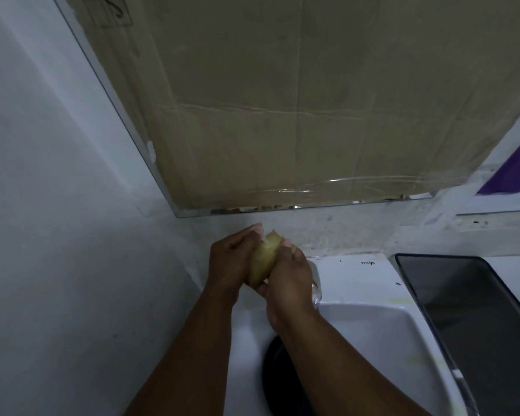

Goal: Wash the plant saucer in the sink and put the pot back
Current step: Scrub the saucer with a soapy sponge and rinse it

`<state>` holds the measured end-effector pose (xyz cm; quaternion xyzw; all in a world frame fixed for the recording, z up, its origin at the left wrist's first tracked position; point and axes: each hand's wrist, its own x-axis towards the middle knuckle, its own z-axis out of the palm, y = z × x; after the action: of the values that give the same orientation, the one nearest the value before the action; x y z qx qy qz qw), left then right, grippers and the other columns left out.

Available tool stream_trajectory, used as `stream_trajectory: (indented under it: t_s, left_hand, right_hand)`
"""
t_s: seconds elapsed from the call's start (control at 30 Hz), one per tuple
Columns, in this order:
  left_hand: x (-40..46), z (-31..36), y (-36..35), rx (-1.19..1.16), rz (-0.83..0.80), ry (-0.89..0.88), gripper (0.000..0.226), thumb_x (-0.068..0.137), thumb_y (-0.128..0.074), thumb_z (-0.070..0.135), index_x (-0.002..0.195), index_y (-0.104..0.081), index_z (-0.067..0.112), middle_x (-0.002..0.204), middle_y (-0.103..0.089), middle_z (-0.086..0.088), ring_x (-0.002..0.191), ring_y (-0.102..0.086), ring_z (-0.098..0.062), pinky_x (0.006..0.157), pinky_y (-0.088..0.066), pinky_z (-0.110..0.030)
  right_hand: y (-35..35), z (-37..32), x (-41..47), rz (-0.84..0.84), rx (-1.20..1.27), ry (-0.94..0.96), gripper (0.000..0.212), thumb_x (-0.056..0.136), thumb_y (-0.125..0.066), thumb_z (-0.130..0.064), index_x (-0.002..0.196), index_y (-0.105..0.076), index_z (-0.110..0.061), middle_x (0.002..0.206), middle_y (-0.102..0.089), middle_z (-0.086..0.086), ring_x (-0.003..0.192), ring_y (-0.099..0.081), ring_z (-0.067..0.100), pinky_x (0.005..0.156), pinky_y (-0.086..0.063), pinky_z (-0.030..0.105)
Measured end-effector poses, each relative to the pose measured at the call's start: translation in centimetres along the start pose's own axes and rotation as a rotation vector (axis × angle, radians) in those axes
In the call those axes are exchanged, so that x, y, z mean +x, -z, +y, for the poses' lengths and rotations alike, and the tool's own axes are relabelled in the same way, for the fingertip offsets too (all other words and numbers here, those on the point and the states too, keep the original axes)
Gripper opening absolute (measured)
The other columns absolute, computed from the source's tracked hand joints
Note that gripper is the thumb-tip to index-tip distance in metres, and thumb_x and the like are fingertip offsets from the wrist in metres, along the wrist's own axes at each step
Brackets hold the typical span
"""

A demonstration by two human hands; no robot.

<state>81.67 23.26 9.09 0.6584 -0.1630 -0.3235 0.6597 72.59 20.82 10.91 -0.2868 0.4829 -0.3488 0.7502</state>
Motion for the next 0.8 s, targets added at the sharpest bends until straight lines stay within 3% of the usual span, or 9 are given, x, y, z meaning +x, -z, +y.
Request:
stream_trajectory:
  t_s: [0.13,0.3,0.4,0.8]
  left_hand:
    - [-0.09,0.26,0.36,-0.015,-0.006,0.006,0.021,0.091,-0.076,0.026,0.11,-0.081,0.019,0.106,-0.079,0.007,0.102,-0.074,-0.007,0.09,-0.059,-0.031]
    - [-0.19,0.18,-0.06,0.012,0.025,0.015,0.01,0.09,-0.077,0.032,0.097,-0.082,0.028,0.097,-0.08,0.011,0.095,-0.074,-0.004,0.085,-0.058,-0.029]
    - [0.07,0.19,-0.2,0.011,0.037,-0.001,0.012,0.09,-0.077,0.029,0.101,-0.082,0.026,0.098,-0.08,0.011,0.095,-0.074,-0.004,0.081,-0.058,-0.026]
    - [0.12,0.39,-0.25,0.076,0.061,-0.029,0.017,0.088,-0.081,0.031,0.103,-0.082,0.025,0.101,-0.079,0.012,0.096,-0.072,0.003,0.09,-0.057,-0.026]
  right_hand:
    - [0.04,0.59,-0.17,0.0,-0.009,0.02,0.022,0.109,-0.044,-0.037,0.105,-0.065,-0.03,0.106,-0.071,0.004,0.099,-0.069,0.023,0.088,-0.059,0.058]
    - [0.37,0.47,0.11,-0.001,-0.001,0.024,0.022,0.109,-0.043,-0.037,0.101,-0.063,-0.033,0.106,-0.069,0.002,0.099,-0.068,0.02,0.09,-0.059,0.057]
    - [0.27,0.47,0.27,0.0,-0.002,0.031,0.022,0.109,-0.043,-0.036,0.1,-0.063,-0.033,0.105,-0.069,0.002,0.099,-0.068,0.021,0.089,-0.059,0.057]
    - [0.69,0.21,-0.49,0.02,-0.052,0.052,0.027,0.109,-0.042,-0.04,0.121,-0.062,-0.027,0.114,-0.067,0.004,0.106,-0.066,0.023,0.087,-0.06,0.057]
